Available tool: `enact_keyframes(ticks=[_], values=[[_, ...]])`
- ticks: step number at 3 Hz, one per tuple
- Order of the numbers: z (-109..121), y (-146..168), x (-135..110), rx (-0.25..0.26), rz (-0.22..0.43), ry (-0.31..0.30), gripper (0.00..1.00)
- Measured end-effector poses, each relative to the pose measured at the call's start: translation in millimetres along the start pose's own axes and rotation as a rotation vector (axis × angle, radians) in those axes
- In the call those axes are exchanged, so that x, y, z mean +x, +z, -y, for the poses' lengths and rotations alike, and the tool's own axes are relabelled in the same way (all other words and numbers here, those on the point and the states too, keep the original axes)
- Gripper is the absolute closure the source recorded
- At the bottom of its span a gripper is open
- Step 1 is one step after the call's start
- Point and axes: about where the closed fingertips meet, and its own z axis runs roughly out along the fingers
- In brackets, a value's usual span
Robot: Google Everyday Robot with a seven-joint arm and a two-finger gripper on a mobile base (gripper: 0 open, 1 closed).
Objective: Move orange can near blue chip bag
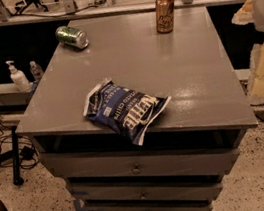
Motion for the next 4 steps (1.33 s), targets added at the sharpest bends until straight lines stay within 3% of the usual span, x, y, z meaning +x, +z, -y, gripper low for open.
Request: enact_keyframes(ticks=[1,2,4], values=[[0.0,0.0,0.0,0.0,0.0,0.0,0.0],[17.9,11.1,-0.9,0.035,0.042,0.028,0.0],[104.2,72.4,-6.8,0.157,0.18,0.174,0.0]])
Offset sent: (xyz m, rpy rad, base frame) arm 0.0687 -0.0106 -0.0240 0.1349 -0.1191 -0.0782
